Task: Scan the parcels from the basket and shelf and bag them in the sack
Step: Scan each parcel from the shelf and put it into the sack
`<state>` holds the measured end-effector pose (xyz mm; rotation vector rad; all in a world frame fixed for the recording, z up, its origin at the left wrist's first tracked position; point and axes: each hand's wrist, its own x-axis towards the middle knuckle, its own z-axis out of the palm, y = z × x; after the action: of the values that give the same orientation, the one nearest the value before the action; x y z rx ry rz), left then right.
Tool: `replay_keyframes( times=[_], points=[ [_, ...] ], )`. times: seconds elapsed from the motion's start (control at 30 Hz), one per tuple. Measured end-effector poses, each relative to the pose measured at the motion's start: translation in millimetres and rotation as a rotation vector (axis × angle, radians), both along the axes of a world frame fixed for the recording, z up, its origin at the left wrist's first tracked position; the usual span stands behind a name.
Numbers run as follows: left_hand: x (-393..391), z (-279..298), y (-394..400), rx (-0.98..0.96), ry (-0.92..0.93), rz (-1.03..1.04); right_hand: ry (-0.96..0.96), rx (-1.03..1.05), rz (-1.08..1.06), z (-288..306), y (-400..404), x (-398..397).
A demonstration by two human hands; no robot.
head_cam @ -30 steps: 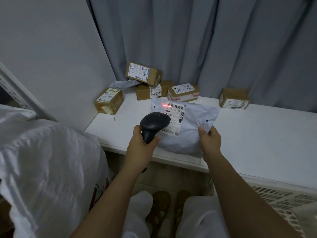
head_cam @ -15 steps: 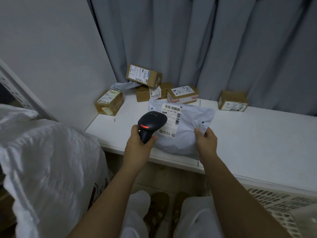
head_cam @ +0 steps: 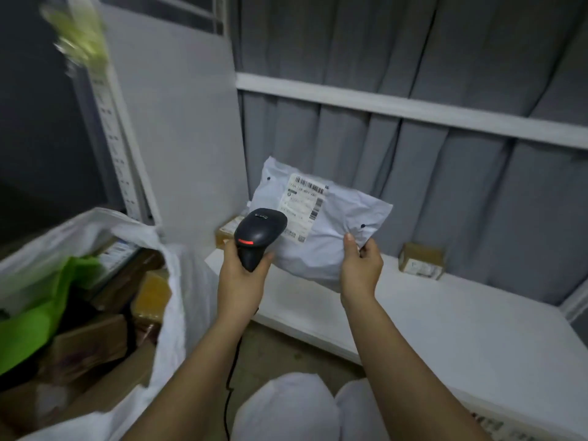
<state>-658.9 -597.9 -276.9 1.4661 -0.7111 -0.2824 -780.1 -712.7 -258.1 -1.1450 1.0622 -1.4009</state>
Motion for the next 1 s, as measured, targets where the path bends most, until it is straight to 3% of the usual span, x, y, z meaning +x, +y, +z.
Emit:
replay_keyframes(
  times=[0.23, 0.4, 0.67, 0.73, 0.9, 1.0],
  points=[
    [9, 84, 117, -0.2, -0.031, 0.109, -0.08, -0.173, 0.096, 102, 85, 42],
    [42, 110, 194, -0.24, -0.056, 0.284, 0.057, -0.285, 0.293, 130, 151, 88],
    [87, 98, 276, -0.24, -0.003, 0.469, 0.756, -0.622, 0.337, 109, 215, 164],
    [95, 92, 286, -0.222, -0.005, 0.477, 0.771, -0.631, 0.347, 102, 227, 178],
    [116, 77, 296, -0.174, -0.002, 0.482, 0.543, -0.51, 0.418, 83, 241, 197],
    [127, 70, 295, -0.148, 0.018, 0.488, 0.687, -0.5, 0.463, 61, 226, 201]
  ],
)
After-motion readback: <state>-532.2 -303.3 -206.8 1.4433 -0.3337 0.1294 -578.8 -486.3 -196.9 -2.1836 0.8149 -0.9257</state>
